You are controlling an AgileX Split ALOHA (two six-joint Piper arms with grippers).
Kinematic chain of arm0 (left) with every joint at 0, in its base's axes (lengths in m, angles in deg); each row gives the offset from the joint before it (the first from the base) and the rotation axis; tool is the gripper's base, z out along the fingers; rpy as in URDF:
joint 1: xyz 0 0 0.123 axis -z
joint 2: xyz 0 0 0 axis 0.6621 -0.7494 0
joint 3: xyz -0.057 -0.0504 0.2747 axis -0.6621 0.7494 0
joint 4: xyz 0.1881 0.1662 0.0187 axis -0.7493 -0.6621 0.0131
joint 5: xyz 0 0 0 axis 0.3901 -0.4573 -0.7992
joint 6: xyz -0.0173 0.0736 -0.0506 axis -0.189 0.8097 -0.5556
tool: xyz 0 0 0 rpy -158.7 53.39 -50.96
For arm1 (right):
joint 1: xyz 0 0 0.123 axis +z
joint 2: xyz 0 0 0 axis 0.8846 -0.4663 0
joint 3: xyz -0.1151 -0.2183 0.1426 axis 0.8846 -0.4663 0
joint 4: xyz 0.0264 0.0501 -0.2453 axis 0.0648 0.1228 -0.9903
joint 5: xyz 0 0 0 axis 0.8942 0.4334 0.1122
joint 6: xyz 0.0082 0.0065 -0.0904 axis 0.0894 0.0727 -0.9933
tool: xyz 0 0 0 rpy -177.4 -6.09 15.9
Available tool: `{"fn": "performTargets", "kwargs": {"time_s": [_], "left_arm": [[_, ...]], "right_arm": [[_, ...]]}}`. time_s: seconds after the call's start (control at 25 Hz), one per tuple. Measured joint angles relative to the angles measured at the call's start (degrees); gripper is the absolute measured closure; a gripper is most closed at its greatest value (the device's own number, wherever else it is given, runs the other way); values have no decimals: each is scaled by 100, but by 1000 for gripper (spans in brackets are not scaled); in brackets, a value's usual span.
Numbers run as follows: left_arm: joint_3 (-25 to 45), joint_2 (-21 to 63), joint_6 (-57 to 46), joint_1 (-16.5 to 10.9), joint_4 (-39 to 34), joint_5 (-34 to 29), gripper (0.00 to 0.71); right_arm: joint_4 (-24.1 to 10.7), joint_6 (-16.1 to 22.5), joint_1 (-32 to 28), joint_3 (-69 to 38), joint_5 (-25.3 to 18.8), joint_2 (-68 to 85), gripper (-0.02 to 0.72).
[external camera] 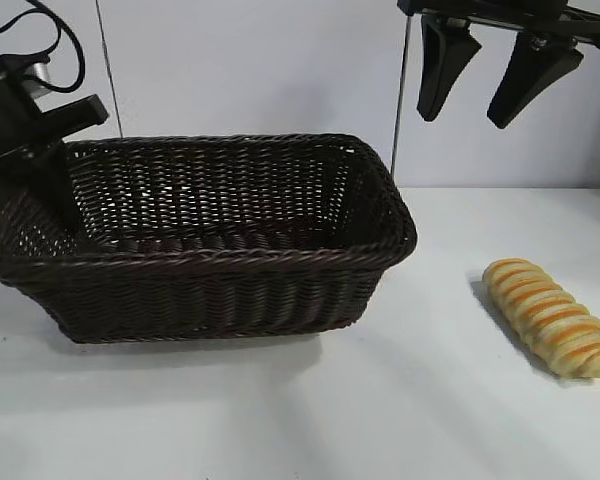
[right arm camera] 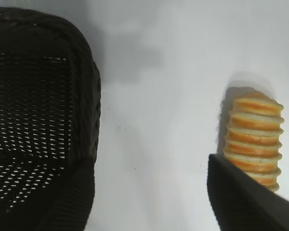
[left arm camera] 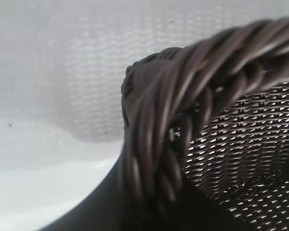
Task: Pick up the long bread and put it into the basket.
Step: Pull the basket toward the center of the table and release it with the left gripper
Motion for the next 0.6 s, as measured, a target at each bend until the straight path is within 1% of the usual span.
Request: {"fn": "performTargets", "kwargs": {"time_s": [0.32,0.6], "left_arm": [[0,-377,7,0,-11,228,611],[0,-486,25,0,6,429,611]], "right_arm": [[19,0,0,0,0,0,217],[23,0,0,0,4,0,217]]}}
